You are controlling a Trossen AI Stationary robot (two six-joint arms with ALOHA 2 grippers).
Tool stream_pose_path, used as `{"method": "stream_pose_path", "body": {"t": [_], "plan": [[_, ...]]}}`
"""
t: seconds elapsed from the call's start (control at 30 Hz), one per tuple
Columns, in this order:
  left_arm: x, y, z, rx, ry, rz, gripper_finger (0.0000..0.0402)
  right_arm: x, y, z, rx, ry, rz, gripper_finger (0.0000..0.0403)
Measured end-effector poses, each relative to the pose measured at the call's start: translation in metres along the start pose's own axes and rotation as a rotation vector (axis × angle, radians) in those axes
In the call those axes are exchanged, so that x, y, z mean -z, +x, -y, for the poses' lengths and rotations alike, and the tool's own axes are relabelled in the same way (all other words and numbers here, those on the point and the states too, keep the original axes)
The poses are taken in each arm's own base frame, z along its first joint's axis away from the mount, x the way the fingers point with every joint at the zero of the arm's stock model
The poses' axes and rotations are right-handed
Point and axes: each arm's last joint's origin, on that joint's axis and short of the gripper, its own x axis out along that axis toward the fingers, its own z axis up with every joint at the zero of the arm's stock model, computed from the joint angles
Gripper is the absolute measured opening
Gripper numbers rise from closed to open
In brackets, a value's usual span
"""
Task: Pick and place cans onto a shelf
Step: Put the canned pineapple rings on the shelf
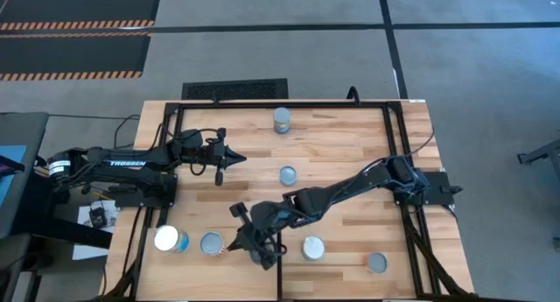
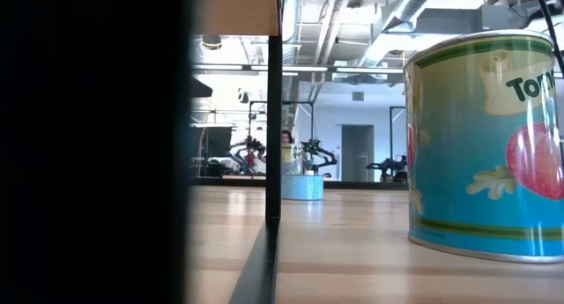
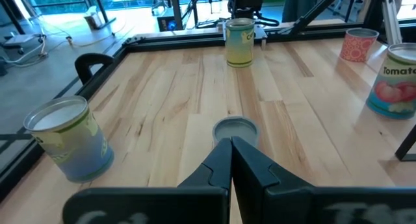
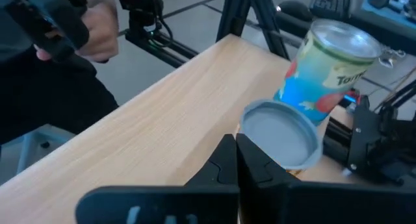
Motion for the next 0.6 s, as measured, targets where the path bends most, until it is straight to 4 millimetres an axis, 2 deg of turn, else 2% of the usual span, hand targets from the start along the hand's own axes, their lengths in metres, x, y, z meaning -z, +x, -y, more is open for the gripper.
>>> {"method": "stream_pose_path", "body": {"t": [0.1, 0.23, 0.33, 0.6], "plan": [[0.0, 0.0, 0.0, 0.0, 0.005, 0.0, 0.0, -0.004, -0.009, 0.005, -0.003, -0.015, -0.002, 0.0002], [0.0, 0.0, 0.0, 0.001, 0.005, 0.0, 0.0, -0.023, -0.029, 0.009, 0.003, -0.056, 0.039, 0.0002], [0.0, 0.0, 0.0, 0.001, 0.006, 0.001, 0.0, -0.026, -0.036, 0.008, 0.004, -0.065, 0.043, 0.0002], [0.0, 0.0, 0.0, 0.001, 0.025, 0.003, 0.0, 0.013, -0.044, 0.018, 0.072, -0.023, 0.119, 0.0001]]}}
